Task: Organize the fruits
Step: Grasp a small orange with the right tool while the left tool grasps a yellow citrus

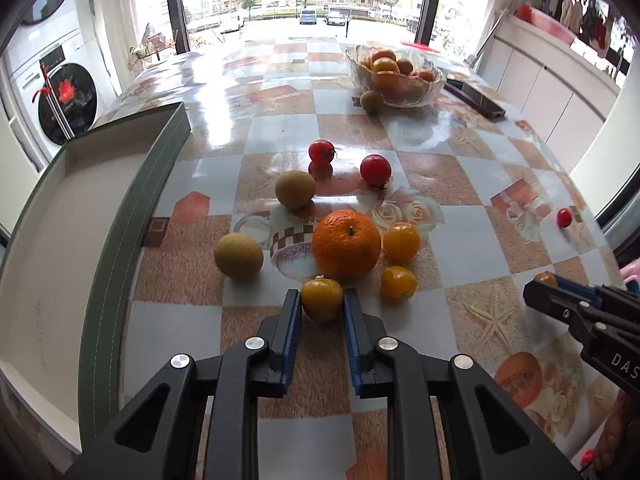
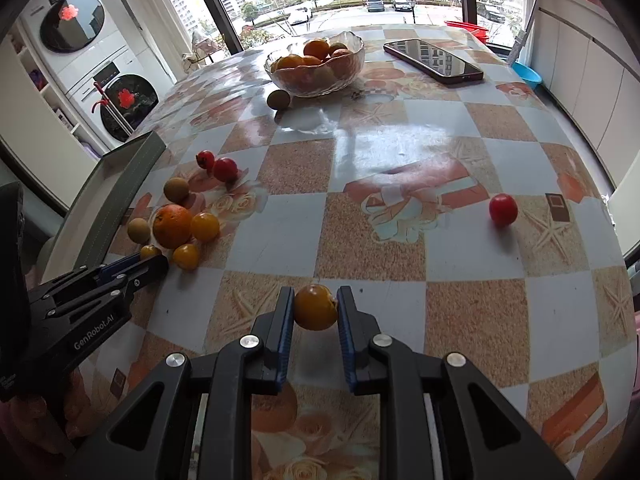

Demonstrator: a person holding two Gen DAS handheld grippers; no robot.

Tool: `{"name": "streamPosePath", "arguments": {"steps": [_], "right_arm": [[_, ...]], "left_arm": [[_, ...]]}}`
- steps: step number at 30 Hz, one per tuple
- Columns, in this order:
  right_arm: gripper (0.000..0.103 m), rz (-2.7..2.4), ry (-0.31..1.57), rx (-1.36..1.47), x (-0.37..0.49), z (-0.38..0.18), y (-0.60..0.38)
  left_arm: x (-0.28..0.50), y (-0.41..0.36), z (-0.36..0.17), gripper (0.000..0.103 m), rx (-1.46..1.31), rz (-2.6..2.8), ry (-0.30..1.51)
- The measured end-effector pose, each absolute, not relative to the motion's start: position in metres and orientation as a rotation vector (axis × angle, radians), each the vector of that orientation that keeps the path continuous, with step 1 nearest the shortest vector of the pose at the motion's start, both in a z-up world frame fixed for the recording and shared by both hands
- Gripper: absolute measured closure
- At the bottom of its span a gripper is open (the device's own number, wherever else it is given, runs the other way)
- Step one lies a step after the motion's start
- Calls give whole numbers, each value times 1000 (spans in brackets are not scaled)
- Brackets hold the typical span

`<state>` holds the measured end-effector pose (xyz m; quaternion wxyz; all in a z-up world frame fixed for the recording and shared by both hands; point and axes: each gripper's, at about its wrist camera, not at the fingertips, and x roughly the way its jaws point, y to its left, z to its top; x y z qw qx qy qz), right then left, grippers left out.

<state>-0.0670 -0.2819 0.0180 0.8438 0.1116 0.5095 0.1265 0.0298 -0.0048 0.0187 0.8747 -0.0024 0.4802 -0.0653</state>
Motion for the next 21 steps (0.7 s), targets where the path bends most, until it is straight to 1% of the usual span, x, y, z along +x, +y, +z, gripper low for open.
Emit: {"name": "streamPosePath", "arguments": {"steps": [5, 9, 15, 21], "right_arm": [[80, 291, 1077, 234, -75, 27, -275], [80, 351, 1059, 222, -75, 42, -249], [80, 489, 1048, 171, -59, 64, -174], [80, 620, 1057, 154, -42, 74, -94]], "left_arm": [[10, 11, 45, 81, -19, -156, 944], [1, 38, 65, 81, -38, -132, 926], [-2, 100, 82, 81, -44, -20, 902], [2, 163, 75, 81, -45, 111, 918]]}}
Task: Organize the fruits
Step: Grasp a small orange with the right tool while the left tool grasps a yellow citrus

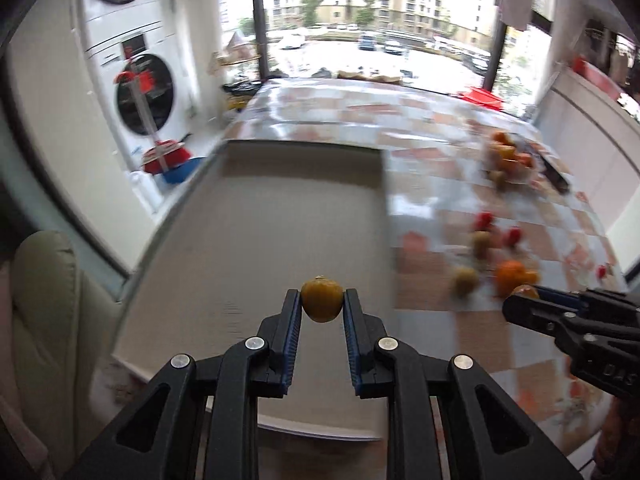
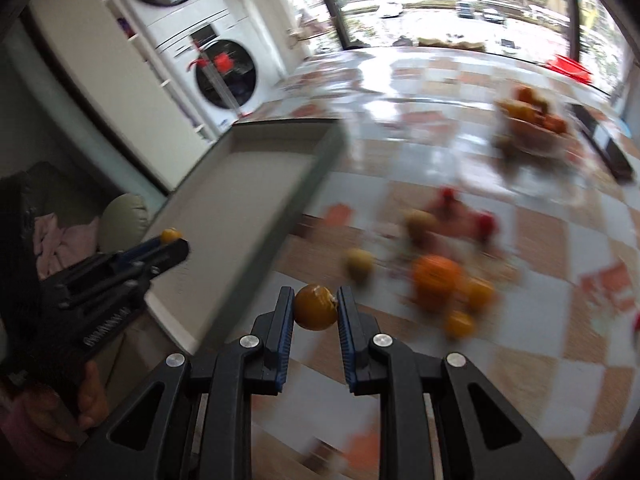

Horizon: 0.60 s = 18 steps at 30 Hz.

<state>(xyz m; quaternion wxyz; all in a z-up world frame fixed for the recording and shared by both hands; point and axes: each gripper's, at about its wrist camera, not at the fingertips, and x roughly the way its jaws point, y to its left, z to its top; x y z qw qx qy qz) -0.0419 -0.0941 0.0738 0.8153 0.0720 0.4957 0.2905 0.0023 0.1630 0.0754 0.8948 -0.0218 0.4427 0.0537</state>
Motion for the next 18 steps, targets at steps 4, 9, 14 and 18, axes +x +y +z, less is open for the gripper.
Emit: {"name": "streamPosePath", "arguments": {"steps": [4, 9, 14, 18], "right_arm": [[80, 670, 1076, 127, -34, 71, -49], [80, 700, 1101, 75, -28, 63, -6], [78, 716, 1140, 30, -27, 55, 8], [34, 735, 1122, -15, -32, 60, 14]], "left_arm": [[6, 193, 62, 81, -60, 174, 942], [9, 215, 38, 81, -77, 219, 999], [13, 224, 21, 81, -90, 225, 1037], [11, 226, 18, 69, -86, 258, 1032]]}}
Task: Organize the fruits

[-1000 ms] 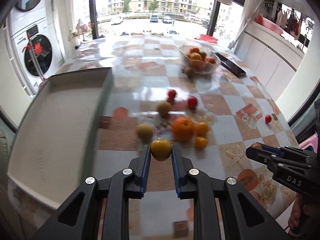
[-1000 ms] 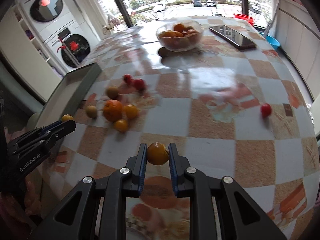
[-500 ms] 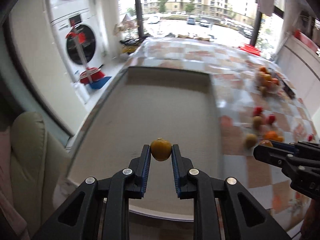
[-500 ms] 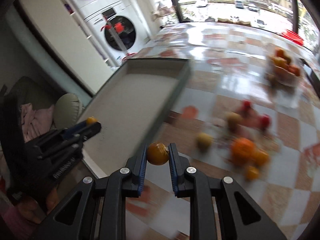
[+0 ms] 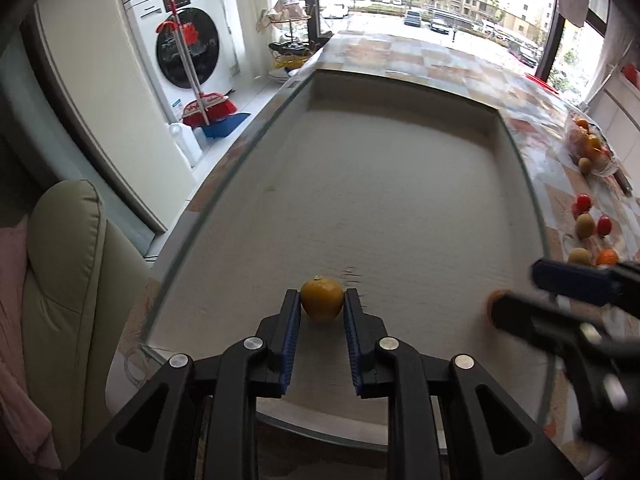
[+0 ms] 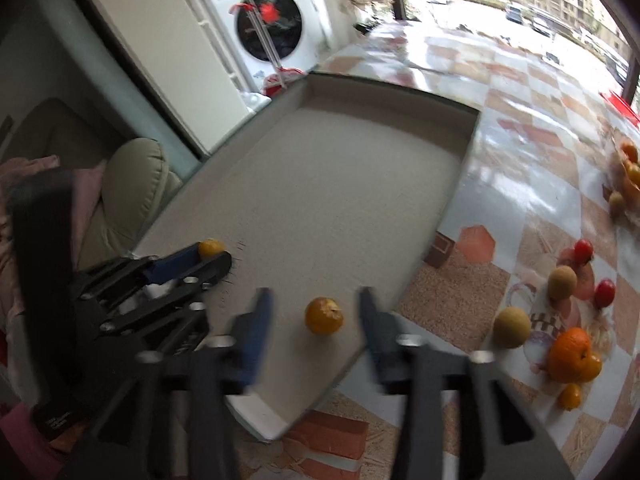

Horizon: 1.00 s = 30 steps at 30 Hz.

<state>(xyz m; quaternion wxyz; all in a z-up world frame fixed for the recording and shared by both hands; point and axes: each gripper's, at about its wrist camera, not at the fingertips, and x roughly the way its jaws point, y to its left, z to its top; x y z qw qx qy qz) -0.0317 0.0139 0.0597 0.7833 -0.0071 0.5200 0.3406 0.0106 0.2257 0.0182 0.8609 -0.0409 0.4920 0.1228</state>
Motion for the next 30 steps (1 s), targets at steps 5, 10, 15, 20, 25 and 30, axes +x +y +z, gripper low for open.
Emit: {"name": "streamPosePath", "arguments": {"steps": [5, 10, 15, 20, 25, 30], "right_arm": [[0, 643, 1009, -39, -40, 84, -1], [0, 482, 995, -14, -35, 84, -69], [0, 259, 1079, 85, -16, 65, -150], [0, 142, 1145, 171, -13, 43, -211], [0, 77, 1144, 187, -26, 32, -247], [0, 18, 1160, 193, -36, 21, -284]], "left_arm": [[2, 228, 27, 10, -90, 289, 971], [-8, 212, 43, 10, -70, 229, 933], [-4, 161, 55, 10, -21, 82, 903], [5, 100, 57, 10, 70, -62, 902], [15, 56, 50, 10, 164, -115, 915], [34, 30, 42, 10, 202, -117, 938]]}}
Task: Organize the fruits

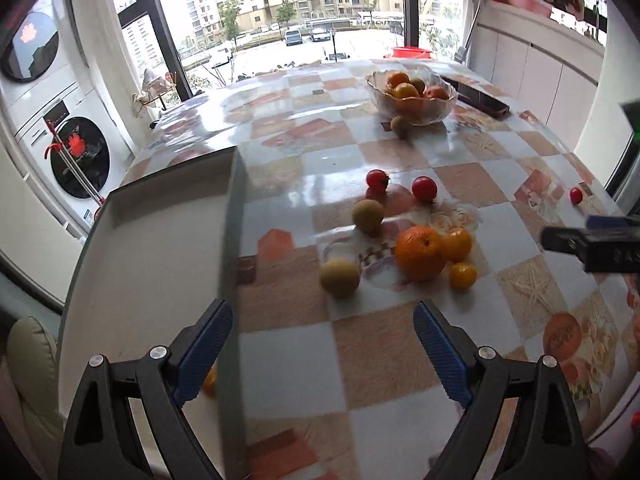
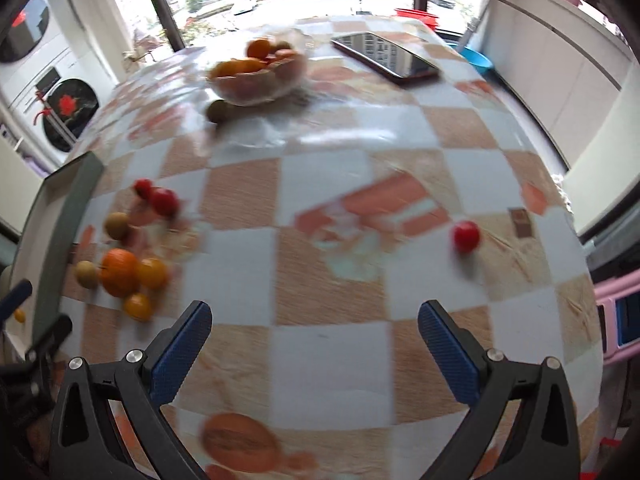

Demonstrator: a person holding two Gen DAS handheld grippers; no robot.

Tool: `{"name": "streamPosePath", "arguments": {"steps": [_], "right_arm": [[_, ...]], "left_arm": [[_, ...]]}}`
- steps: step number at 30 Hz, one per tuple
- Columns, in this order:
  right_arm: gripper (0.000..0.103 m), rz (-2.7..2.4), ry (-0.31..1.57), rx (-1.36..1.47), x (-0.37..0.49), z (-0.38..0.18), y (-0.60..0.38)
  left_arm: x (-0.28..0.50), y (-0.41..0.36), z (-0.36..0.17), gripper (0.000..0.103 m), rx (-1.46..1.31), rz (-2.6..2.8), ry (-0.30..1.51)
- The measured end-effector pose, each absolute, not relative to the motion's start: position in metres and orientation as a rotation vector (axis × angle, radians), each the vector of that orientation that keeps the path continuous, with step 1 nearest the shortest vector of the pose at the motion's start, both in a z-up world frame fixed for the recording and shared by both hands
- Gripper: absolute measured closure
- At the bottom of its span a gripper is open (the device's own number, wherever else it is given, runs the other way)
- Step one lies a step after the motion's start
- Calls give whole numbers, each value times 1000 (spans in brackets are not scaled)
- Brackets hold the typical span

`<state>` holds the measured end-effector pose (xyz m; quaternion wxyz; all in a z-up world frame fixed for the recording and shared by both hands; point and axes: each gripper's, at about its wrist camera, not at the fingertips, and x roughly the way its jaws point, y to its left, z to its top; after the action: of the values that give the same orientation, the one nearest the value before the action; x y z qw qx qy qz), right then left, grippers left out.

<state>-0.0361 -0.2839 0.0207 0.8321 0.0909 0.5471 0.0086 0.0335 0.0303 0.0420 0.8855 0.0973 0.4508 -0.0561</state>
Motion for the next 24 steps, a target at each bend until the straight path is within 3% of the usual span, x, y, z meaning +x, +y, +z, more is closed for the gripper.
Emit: {"name": "streamPosePath", "arguments": {"steps": [7, 14, 17, 20, 24], "right_arm": [[0, 82, 1138, 220, -26, 24, -283], [1, 130, 1111, 316, 44, 28, -256], [10, 117, 1106, 323, 76, 24, -239], [25, 94, 1122, 322, 110, 12, -220], [28, 50, 1096, 270, 136, 10, -196]], "left_arm": [[65, 15, 20, 10, 246, -82, 981], [71, 16, 10, 10, 260, -78, 993], [69, 21, 11, 10, 248, -86, 985], [66, 28, 16, 10, 217, -98, 971], [62, 32, 18, 10, 227, -112, 962]]}}
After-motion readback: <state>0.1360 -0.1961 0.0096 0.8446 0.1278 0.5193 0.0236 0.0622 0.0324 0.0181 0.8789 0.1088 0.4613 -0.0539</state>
